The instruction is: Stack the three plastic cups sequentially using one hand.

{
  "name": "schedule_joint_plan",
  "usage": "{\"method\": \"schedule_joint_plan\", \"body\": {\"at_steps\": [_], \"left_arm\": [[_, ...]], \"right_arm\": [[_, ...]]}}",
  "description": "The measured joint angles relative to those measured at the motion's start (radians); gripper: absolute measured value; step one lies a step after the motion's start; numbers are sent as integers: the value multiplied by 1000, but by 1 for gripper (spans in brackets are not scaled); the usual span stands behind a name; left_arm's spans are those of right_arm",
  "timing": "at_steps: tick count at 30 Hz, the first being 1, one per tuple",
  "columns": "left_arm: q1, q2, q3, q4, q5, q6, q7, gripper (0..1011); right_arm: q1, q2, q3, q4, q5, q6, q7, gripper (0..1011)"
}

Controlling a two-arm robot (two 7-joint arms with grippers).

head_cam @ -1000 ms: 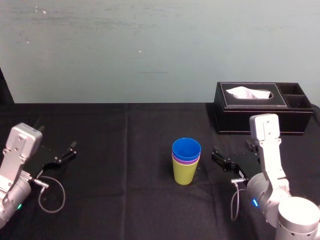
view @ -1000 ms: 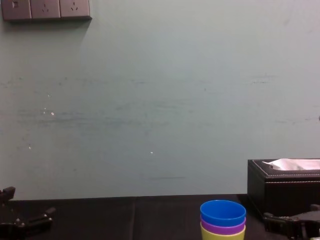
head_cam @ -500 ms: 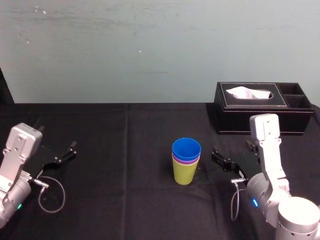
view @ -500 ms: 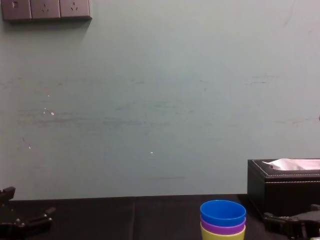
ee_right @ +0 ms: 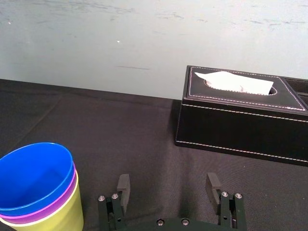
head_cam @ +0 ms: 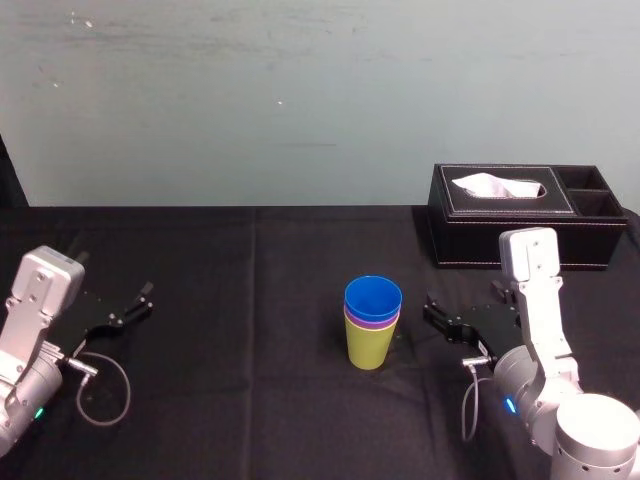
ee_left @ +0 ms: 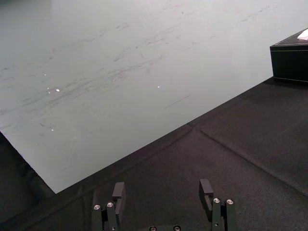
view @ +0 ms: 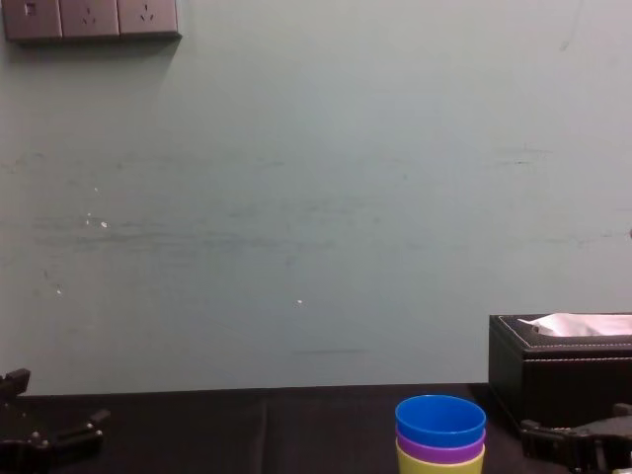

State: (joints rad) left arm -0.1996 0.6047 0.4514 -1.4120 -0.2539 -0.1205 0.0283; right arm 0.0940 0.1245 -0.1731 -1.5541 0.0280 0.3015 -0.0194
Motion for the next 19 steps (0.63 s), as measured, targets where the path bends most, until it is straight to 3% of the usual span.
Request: {"method": "schedule_joint_plan", "body": {"at_steps": [19], "left_arm": [[0,0,0,0,0,0,0,1000]], "right_arm": [[0,0,0,0,0,0,0,1000]]}}
